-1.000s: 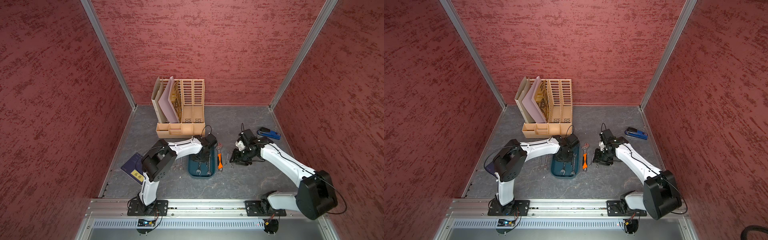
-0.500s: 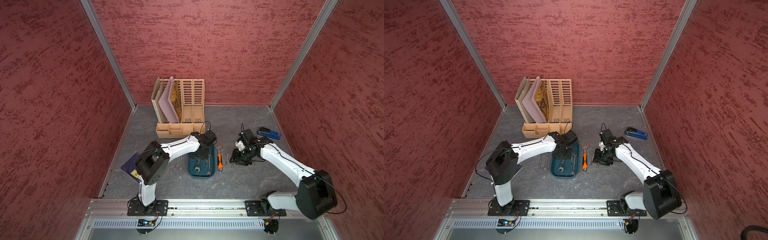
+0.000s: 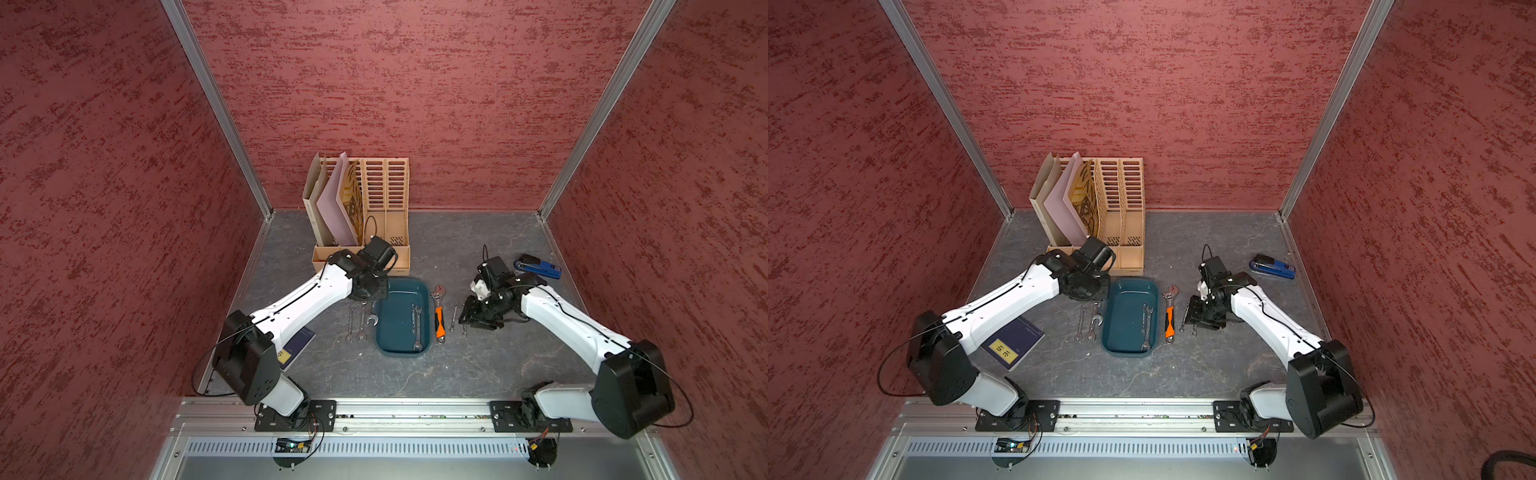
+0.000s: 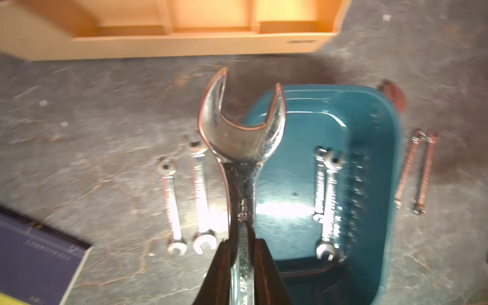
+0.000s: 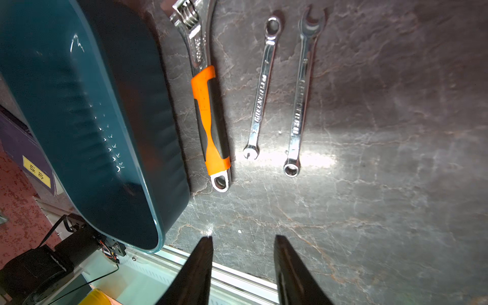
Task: Take out the wrench from the storage box
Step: Pick up the wrench from the storage box, then place the wrench at the center of the board.
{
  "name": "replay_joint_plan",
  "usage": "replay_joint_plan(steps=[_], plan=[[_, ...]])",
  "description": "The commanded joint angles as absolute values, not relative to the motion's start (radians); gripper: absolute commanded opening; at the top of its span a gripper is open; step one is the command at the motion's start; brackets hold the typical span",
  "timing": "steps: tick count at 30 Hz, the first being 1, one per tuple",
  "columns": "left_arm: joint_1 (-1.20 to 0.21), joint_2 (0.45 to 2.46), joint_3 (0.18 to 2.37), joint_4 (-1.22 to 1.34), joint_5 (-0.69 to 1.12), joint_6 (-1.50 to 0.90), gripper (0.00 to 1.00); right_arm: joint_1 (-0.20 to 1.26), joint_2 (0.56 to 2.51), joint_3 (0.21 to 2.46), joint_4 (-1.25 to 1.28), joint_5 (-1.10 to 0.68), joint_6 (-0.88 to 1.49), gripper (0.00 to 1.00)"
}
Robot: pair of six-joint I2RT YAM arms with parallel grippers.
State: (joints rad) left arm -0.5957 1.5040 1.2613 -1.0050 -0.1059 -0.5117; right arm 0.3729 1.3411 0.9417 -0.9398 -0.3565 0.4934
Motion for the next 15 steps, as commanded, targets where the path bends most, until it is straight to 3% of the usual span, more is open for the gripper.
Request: replay_joint_plan(steps=[1, 15], plan=[[-0.521, 1.466, 1.189, -0.971, -0.085, -0.455, 0.13, 0.369, 1.34, 0.968, -0.956, -0.362, 0.497, 0.43], [-0.341, 1.546, 0.964, -0.8, -0.008, -0.398, 0.14, 0.37, 1.359, 0.966, -0.94, -0.367, 0.513, 0.43]])
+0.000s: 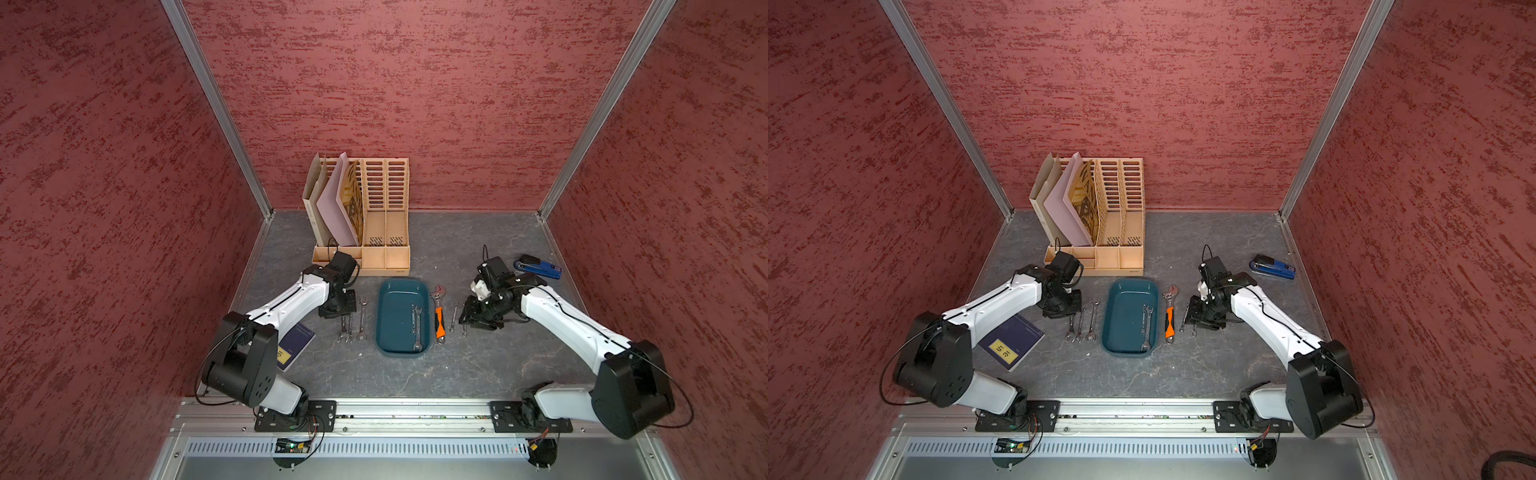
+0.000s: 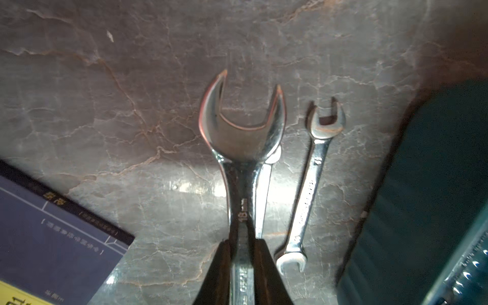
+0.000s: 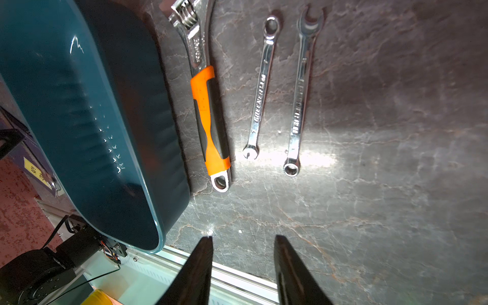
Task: Take out the wrench from the storage box
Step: Place the wrench at the center of the board.
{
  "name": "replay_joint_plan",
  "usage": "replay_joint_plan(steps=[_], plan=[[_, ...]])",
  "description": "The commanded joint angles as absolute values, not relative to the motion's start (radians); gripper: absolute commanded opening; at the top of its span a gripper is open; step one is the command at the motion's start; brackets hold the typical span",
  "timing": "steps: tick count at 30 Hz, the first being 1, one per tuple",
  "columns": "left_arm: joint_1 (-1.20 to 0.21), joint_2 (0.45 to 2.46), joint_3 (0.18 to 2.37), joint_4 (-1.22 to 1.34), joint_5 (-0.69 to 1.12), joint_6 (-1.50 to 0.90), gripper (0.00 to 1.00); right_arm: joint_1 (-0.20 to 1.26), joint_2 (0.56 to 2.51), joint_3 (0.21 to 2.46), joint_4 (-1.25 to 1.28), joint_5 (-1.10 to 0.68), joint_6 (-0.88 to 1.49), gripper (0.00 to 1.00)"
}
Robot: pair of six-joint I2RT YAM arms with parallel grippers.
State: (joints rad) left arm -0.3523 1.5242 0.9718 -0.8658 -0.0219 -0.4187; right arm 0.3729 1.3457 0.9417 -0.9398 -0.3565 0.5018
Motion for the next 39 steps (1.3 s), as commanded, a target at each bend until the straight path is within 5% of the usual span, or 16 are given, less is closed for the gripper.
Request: replay_joint_plan(steps=[1, 22, 29, 39], plan=[[-0.337, 1.558, 0.96, -0.796, -0.013, -0.392, 0.14, 0.37, 1.359, 0.965, -0.94, -0.365, 0.514, 0.43], [-0.344, 1.688, 0.969, -0.819, -0.096, -0.344, 0.15, 0.384, 1.295, 1.015, -1.014, -0.403, 0.545, 0.43], [-0.349, 1.647, 1.011, -0.849, -0.031, -0.363, 0.55, 0.434, 1.289, 1.122, -1.098, -0.411, 0.57, 0.44], [-0.332, 1.403, 1.054, -0.861, 0.049, -0.383, 0.7, 0.539, 1.317, 1.3, -1.197, -0.3, 0.651, 0.44]])
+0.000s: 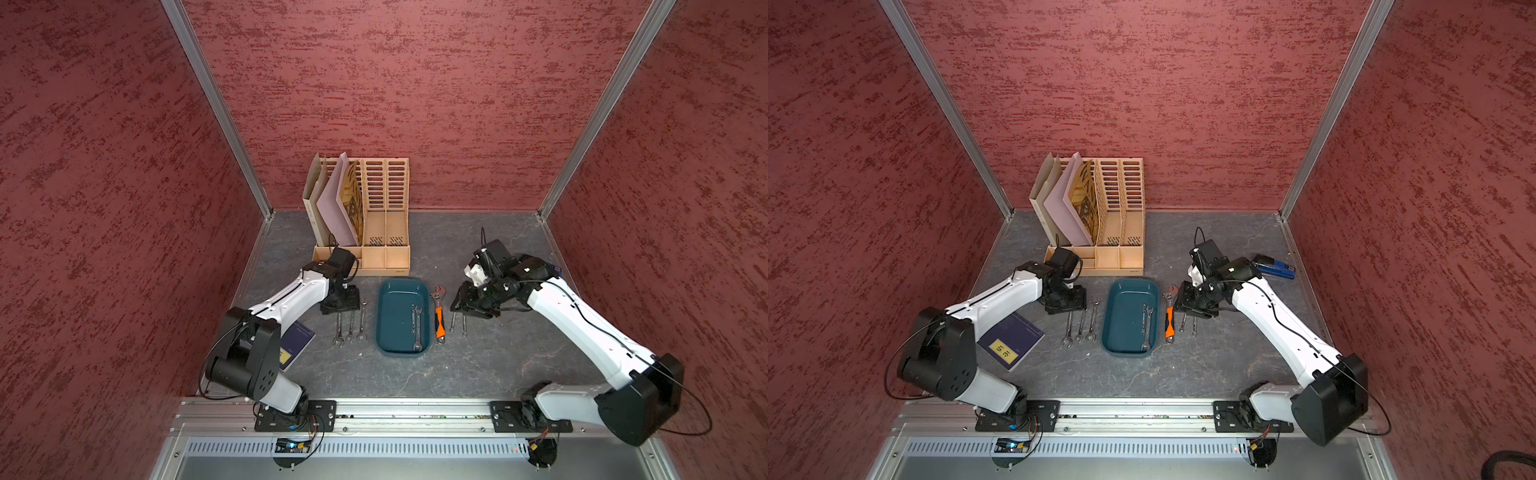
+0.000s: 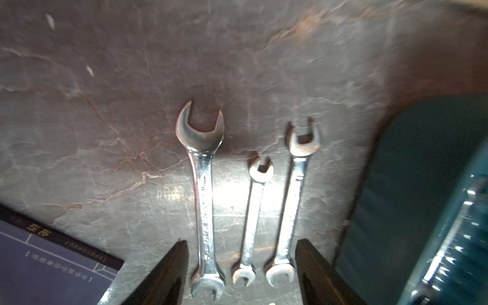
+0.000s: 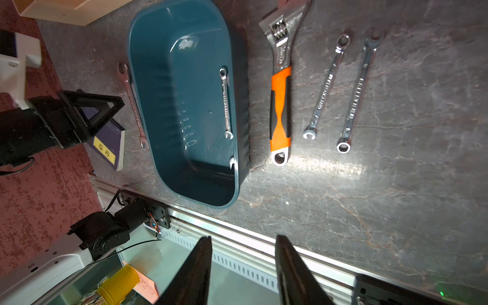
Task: Take out the wrench from the storage box
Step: Place the wrench at the center of the board, then adjust the wrench in the storage box.
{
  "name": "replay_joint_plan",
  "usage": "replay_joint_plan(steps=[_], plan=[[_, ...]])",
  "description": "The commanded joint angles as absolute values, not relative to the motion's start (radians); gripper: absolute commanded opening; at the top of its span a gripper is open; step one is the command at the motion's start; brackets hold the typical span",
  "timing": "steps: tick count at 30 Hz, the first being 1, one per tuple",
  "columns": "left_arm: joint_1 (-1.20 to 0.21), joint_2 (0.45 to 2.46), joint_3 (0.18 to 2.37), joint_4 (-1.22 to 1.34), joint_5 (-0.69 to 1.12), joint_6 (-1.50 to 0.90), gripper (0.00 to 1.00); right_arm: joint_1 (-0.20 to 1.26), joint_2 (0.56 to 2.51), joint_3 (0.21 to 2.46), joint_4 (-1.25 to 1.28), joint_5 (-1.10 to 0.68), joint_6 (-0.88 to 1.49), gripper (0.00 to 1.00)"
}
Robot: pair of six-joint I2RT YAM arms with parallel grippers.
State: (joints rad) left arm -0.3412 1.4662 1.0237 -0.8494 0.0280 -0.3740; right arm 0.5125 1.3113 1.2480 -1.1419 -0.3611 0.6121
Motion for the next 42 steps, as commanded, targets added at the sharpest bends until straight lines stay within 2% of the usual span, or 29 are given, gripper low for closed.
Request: replay_joint_plan(steps=[1, 7, 13, 17, 31, 36, 42], plan=[[-0.325, 1.373, 1.055, -0.865, 0.044, -0.382, 0.71, 0.556, 1.325, 1.321, -1.206, -0.288, 0.661, 0.44], [-0.248, 1.196, 1.052, -0.869, 0.034, -0.388, 0.76, 0.644, 1.341, 1.411, -1.201, -0.18, 0.732, 0.43], [-0.06, 1.075, 1.0, -0.864, 0.134, -0.375, 0.79, 0.737, 1.415, 1.469, -1.207, -0.12, 0.773, 0.43], [0.017, 1.025, 0.954, -0.864, 0.172, -0.35, 0.84, 0.811, 1.507, 1.496, -1.182, -0.094, 0.798, 0.43], [0.066, 1.018, 0.935, -0.84, 0.274, -0.341, 0.89, 0.927, 1.813, 1.543, -1.11, -0.034, 0.829, 0.47], [0.068, 1.033, 0.939, -0.855, 0.247, -0.34, 0.89, 0.922, 1.9, 1.552, -1.126, 0.027, 0.84, 0.59], [0.069, 1.04, 0.933, -0.848, 0.268, -0.34, 0.89, 0.919, 1.973, 1.556, -1.062, 0.0, 0.827, 0.64]])
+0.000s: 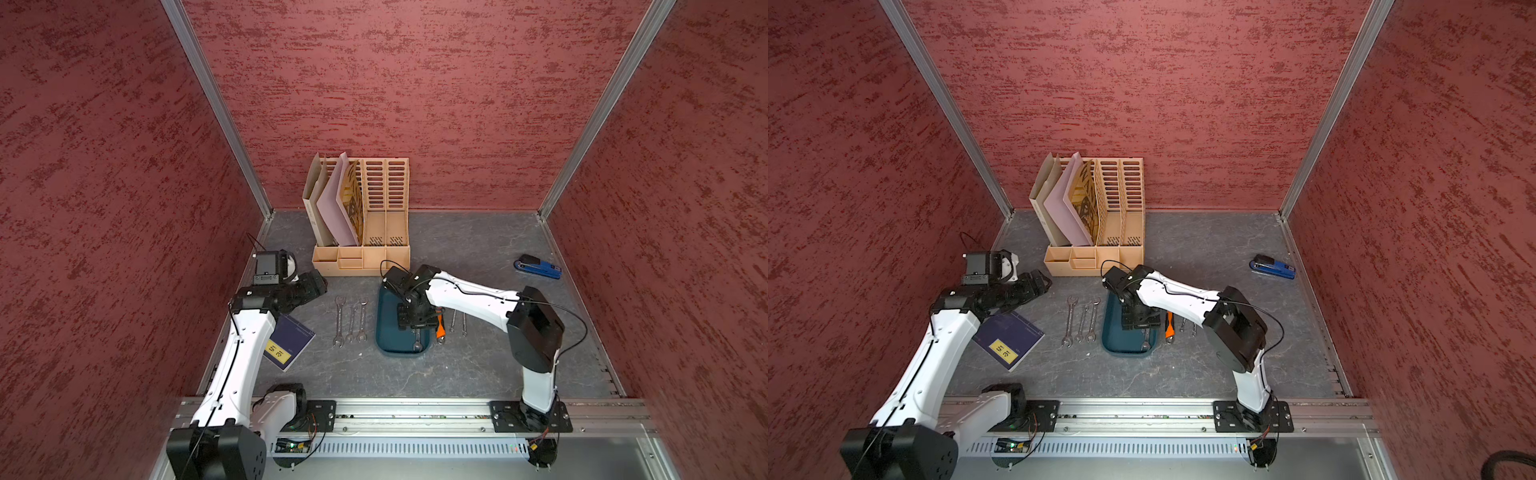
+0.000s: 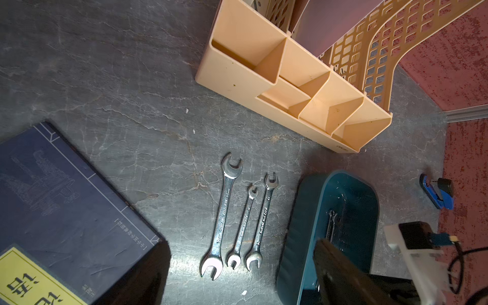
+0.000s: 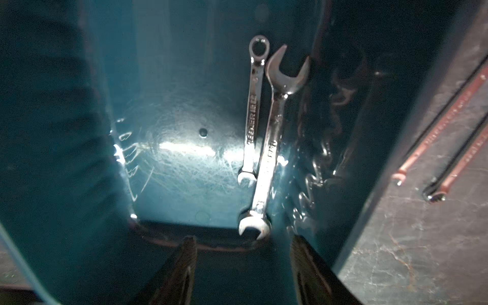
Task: Take out the wrench from the storage box
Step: Adjust the wrench in the storage box.
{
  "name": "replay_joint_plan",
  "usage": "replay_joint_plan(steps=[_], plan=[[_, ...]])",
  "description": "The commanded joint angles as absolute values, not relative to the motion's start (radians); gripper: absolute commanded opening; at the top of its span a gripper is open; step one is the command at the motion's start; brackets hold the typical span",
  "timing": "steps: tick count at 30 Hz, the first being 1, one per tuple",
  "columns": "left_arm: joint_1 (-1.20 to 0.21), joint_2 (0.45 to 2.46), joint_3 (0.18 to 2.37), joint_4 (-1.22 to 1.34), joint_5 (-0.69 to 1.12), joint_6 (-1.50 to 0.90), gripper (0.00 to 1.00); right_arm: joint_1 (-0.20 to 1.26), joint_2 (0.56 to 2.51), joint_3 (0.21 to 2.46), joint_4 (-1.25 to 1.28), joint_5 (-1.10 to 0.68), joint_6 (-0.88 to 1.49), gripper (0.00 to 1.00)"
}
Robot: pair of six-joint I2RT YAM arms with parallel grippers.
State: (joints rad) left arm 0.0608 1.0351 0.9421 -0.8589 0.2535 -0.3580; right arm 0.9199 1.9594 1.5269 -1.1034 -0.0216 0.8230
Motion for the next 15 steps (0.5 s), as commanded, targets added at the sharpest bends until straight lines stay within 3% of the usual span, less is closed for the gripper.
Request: replay_joint_plan(steps=[1, 6, 11, 15], plan=[[0.07, 1.039, 0.932, -0.848, 0.27, -0.34, 0.89, 0.919, 1.979, 1.557, -1.052, -0.003, 0.826, 0.64], [0.07, 1.043, 0.933, -0.848, 0.269, -0.341, 0.88, 0.913, 2.022, 1.581, -1.042, 0.006, 0.821, 0.68], [0.069, 1.042, 0.931, -0.845, 0.275, -0.339, 0.87, 0.902, 2.044, 1.583, -1.035, 0.026, 0.84, 0.81], [0.073, 1.044, 0.931, -0.841, 0.291, -0.333, 0.87, 0.896, 2.076, 1.618, -1.057, 0.038, 0.836, 0.85]])
